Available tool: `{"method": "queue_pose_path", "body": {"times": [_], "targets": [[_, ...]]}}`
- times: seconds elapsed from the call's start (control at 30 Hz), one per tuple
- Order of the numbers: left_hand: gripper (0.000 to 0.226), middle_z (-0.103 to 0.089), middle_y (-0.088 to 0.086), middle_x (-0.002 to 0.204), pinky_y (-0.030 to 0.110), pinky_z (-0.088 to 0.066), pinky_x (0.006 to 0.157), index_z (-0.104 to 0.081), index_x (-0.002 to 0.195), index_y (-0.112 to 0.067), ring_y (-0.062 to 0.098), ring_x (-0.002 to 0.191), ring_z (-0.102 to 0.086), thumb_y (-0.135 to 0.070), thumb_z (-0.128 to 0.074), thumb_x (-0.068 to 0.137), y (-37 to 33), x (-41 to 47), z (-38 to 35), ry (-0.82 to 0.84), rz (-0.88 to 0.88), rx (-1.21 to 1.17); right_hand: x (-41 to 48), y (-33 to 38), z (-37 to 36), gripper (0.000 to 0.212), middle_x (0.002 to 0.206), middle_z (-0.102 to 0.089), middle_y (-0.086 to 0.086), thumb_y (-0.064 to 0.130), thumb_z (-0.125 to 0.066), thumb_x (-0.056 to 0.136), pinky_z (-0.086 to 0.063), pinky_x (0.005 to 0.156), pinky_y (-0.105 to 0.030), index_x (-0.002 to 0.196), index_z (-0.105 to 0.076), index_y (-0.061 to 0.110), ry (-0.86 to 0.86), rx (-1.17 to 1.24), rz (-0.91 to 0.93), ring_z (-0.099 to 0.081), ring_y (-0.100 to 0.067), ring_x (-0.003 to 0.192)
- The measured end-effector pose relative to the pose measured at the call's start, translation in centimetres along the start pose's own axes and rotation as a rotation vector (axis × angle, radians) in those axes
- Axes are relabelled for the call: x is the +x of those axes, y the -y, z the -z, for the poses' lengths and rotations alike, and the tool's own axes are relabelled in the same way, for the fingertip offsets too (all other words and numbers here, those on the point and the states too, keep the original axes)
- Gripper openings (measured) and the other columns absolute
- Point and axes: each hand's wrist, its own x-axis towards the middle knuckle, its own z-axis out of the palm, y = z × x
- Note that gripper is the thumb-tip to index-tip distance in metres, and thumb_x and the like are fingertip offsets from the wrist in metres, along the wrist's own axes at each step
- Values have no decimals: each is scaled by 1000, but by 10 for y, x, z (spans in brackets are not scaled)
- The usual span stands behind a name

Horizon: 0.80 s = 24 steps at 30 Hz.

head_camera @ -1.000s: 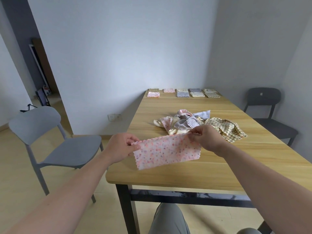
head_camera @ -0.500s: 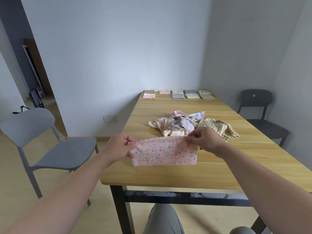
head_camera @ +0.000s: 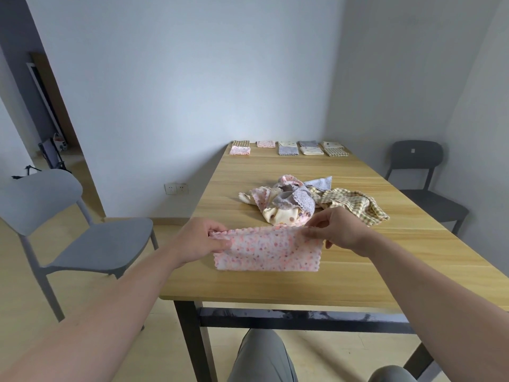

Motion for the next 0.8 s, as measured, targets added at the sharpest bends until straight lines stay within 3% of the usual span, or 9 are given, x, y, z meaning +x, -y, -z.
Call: {"method": "queue_pose_path", "body": {"times": [0.1,0.2,0.33,0.47,0.6,0.7,0.8], "targets": [[18,-76,6,97,35,-62,82,-75,103,-13,14,77,-76,-22,-79,89,1,7,-4,-20,57,-19,6,-3,-4,13,81,-73,-6,21,-81,86,-54,58,-28,90,-78,9,17,94,-44,-64,-15,69],[11,-73,4,92,40,-63,73,-73,94,-16,21,64,-73,-25,-77,90,-1,17,-3,-49,95,32,13,-4,-10,13,95,-71,-19,13,-77,88,-59,63,-32,96,-73,3,0,207,-115,-68,-24,79],[19,-65,2,103,32,-57,62,-68,103,-15,14,47,-63,-28,-75,91,-8,28,5,-101,119,86,19,1,-19,12,97,-70,-21,5,-73,90,-63,70,-40,101,-70,0,12,288,-164,-73,-28,79],[33,-62,3,117,26,-54,58,-64,121,-15,13,47,-61,-27,-75,92,-13,29,14,2,170,37,18,6,-20,13,84,-70,-11,7,-73,91,-60,58,-33,101,-72,0,0,292,-164,-70,-18,66],[26,-73,16,110,25,-53,54,-70,117,-10,16,60,-62,-19,-74,92,-13,22,22,148,229,-118,15,5,-18,17,77,-64,-9,9,-73,89,-46,45,-28,98,-71,-5,0,279,-185,-58,-18,60],[23,-74,11,107,28,-59,62,-71,115,-10,18,72,-71,-17,-74,93,-8,19,22,175,227,-133,14,7,-21,12,83,-68,-16,6,-73,87,-56,52,-32,94,-72,-3,-12,277,-197,-66,-25,67],[20,-72,9,110,37,-61,86,-73,107,-10,21,88,-76,-16,-78,89,3,23,16,15,163,-164,18,4,-26,4,97,-73,-22,5,-73,88,-63,80,-42,89,-73,2,-89,265,-143,-72,-34,90]]}}
